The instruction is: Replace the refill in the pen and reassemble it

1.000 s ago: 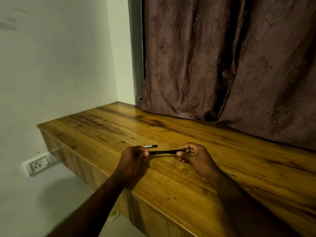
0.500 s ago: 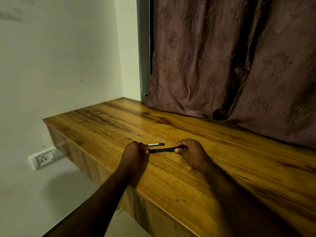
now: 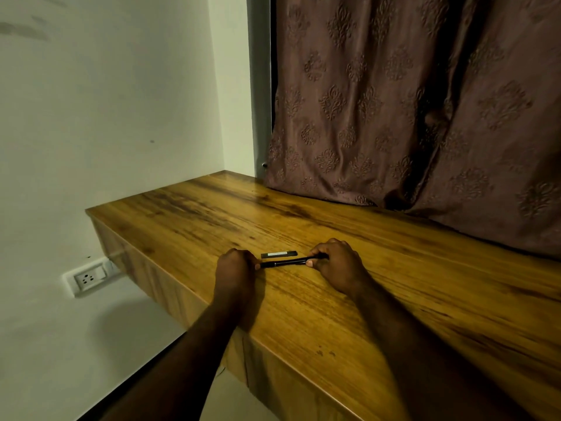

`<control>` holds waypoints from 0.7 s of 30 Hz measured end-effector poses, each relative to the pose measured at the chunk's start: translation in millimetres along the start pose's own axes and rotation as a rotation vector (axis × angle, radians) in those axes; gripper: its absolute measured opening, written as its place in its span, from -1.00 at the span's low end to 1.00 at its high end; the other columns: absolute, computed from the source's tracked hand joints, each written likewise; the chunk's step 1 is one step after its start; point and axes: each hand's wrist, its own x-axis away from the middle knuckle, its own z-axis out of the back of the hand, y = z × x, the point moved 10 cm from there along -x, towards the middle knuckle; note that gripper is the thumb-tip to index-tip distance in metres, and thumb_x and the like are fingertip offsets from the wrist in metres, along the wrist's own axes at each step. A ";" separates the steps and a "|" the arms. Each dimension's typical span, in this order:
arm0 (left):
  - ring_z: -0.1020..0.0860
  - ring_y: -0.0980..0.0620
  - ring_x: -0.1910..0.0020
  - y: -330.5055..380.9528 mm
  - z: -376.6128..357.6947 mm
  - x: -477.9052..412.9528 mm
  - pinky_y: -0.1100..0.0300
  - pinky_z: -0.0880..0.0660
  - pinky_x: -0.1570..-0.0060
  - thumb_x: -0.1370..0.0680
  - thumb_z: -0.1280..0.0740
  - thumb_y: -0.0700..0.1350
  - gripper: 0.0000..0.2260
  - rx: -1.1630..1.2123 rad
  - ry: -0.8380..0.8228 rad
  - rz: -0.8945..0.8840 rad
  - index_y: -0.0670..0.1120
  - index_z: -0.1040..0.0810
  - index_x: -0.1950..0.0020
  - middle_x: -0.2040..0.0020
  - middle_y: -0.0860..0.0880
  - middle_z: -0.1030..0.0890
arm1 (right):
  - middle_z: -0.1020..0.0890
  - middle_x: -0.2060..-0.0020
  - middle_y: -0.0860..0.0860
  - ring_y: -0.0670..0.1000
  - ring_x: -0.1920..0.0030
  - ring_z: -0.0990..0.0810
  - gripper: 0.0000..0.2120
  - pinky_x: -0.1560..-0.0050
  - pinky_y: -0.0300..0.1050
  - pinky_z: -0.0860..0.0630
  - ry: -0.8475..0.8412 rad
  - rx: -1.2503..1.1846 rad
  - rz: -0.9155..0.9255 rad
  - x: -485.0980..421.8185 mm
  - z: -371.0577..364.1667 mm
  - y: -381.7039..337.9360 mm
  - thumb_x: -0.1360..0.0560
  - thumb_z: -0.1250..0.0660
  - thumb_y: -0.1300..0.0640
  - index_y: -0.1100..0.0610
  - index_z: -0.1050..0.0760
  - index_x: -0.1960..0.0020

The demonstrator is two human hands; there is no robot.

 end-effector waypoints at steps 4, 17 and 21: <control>-0.64 -0.07 0.09 1.8 -3.6 -2.0 0.23 -0.42 0.15 -0.53 -0.36 -0.13 -0.88 -0.071 -0.021 -0.007 -0.14 -0.67 0.05 0.08 -0.13 -0.68 | -0.47 0.23 -0.19 -0.03 0.00 -0.53 -0.91 -0.08 0.04 -0.49 0.007 -0.037 -0.003 -1.4 -1.3 3.0 -0.40 -0.45 -0.06 -0.12 -0.64 0.10; -0.54 0.04 0.04 -8.3 -1.2 1.6 0.41 -0.34 0.18 -0.57 -0.31 -0.15 -0.68 0.206 -0.026 0.102 -0.22 -0.46 -0.29 -0.07 -0.14 -0.64 | -0.63 0.05 -0.04 -0.04 0.03 -0.58 -0.72 -0.08 0.04 -0.55 -0.029 -0.244 -0.016 -3.1 -1.7 11.0 -0.46 -0.41 -0.01 0.05 -0.60 -0.13; -0.55 0.06 0.16 -3.5 4.3 6.9 0.37 -0.36 0.31 -0.58 -0.28 -0.12 -0.75 0.355 -0.009 0.140 -0.21 -0.50 -0.21 0.10 -0.04 -0.58 | -0.63 0.03 -0.02 0.00 0.03 -0.58 -0.76 -0.04 0.07 -0.55 0.058 -0.135 -0.015 -2.1 7.7 0.8 -0.51 -0.31 -0.07 0.03 -0.61 -0.07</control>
